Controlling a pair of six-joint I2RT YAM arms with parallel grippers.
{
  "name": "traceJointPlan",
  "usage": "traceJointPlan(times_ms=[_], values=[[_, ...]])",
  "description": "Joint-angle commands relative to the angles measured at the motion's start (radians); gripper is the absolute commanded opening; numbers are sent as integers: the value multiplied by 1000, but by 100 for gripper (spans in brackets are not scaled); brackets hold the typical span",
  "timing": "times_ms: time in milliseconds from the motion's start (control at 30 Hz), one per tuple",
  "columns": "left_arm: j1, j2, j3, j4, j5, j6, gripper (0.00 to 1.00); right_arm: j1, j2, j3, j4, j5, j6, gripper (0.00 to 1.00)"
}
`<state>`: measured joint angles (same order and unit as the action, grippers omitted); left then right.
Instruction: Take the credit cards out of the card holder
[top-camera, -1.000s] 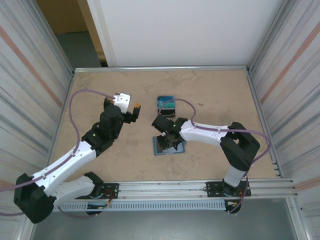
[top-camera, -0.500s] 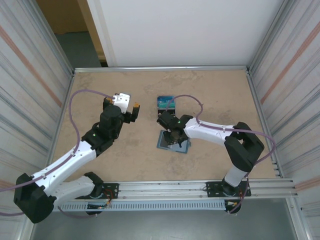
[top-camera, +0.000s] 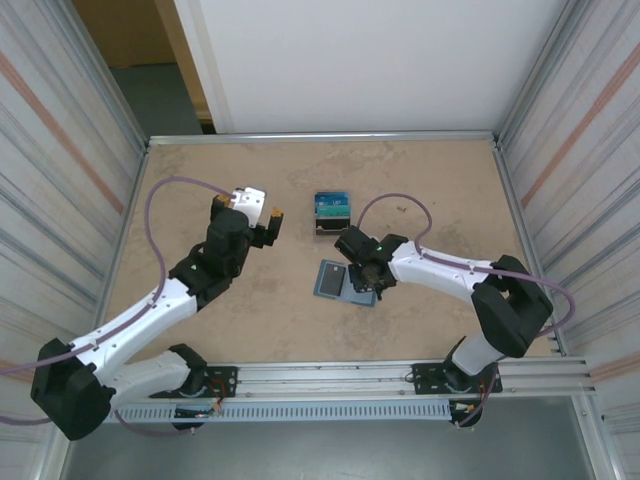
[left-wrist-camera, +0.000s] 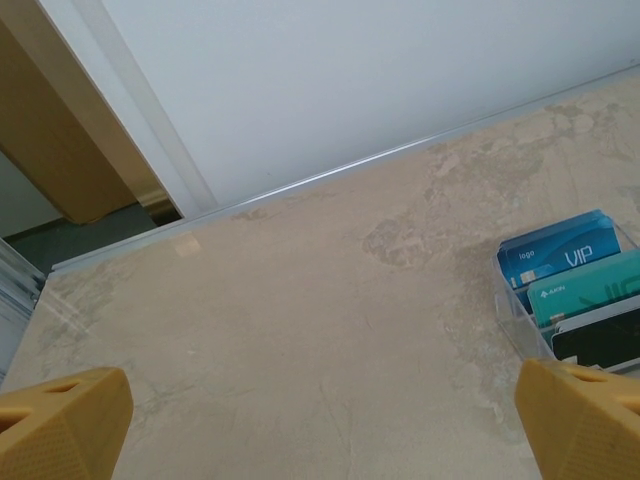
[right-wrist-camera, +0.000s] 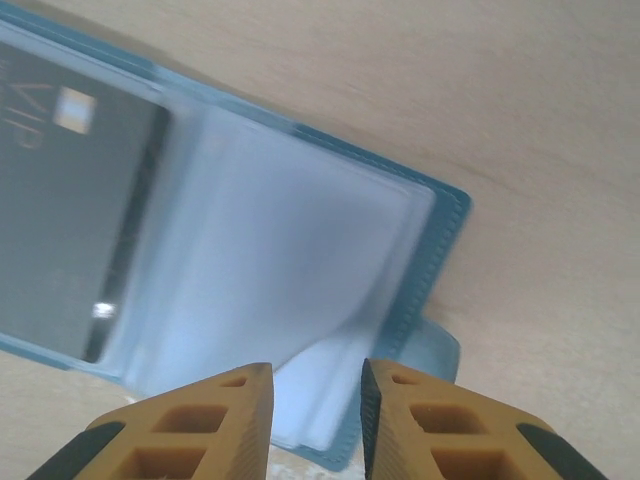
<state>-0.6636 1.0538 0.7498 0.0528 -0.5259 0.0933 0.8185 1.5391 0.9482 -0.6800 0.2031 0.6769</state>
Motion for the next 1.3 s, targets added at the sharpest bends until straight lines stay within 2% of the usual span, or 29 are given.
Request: traceJointPlan(times_ms=[0, 200, 433, 567, 900, 1267], values=[[-10, 21, 37, -9, -16, 14, 99, -14, -60, -33, -55, 49, 55, 29], [-10, 53, 39, -5, -11, -4, 99, -49, -152, -37, -112, 84, 91, 29], [30, 62, 47, -38, 40, -66, 99, -18, -181, 40, -83, 58, 111, 30], [52, 56, 39, -41, 61, -98, 98, 10, -102, 72, 27, -28, 111, 30], [75, 51, 31, -57, 79, -117, 99, 42, 187, 204, 118, -113, 82, 49], [76, 59, 30, -68, 83, -121, 99, 27, 314, 231, 142, -170, 51, 53]])
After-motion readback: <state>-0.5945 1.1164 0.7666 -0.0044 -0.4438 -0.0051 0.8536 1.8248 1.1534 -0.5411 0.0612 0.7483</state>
